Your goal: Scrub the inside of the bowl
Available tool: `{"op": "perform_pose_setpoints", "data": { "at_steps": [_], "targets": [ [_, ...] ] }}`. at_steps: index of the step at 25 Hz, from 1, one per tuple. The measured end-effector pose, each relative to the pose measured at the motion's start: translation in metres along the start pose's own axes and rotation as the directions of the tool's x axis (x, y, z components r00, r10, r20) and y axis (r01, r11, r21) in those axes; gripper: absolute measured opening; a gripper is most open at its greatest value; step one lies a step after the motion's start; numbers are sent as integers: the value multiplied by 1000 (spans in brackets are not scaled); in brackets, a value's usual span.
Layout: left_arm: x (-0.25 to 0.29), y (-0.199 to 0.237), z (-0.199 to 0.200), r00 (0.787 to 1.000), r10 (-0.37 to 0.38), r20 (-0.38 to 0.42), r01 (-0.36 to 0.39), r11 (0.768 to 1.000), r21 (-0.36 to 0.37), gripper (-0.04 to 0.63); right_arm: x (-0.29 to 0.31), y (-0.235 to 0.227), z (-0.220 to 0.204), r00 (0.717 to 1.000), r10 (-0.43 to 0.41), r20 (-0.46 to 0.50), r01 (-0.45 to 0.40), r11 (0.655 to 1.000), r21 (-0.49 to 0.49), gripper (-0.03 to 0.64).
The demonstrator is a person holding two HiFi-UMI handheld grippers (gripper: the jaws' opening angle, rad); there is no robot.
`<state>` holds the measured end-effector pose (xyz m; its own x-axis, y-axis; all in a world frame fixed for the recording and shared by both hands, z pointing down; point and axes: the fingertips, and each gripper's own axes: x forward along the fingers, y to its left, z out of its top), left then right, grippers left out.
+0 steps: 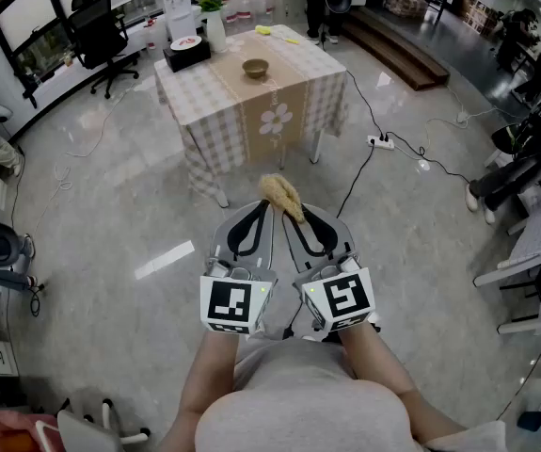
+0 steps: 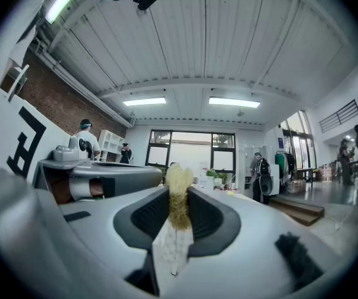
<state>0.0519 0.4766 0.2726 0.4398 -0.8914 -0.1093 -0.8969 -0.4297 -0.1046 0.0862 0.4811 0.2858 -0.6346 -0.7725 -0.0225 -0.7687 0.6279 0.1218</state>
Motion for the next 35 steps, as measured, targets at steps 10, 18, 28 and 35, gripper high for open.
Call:
{"op": "perform_pose_setpoints", "data": {
  "at_steps": [10, 18, 28, 35],
  "targets": [
    [7, 14, -2, 1000, -3, -6, 3, 1000, -15, 5, 17, 0, -2, 1000, -11, -6, 11, 1000, 8, 91],
    [18, 44, -6, 999, -48, 0, 48, 999, 5, 5, 49, 5, -3, 999, -40, -10, 40, 999, 36, 91],
    [18, 83, -12, 997, -74, 3, 74, 997, -23, 5, 79, 19, -5, 997, -74, -27, 75, 997, 27, 91],
    [28, 96, -20, 997, -79, -6, 79, 997, -24, 5, 99, 16, -11, 996, -73, -50, 75, 997, 28, 92]
  ]
}}
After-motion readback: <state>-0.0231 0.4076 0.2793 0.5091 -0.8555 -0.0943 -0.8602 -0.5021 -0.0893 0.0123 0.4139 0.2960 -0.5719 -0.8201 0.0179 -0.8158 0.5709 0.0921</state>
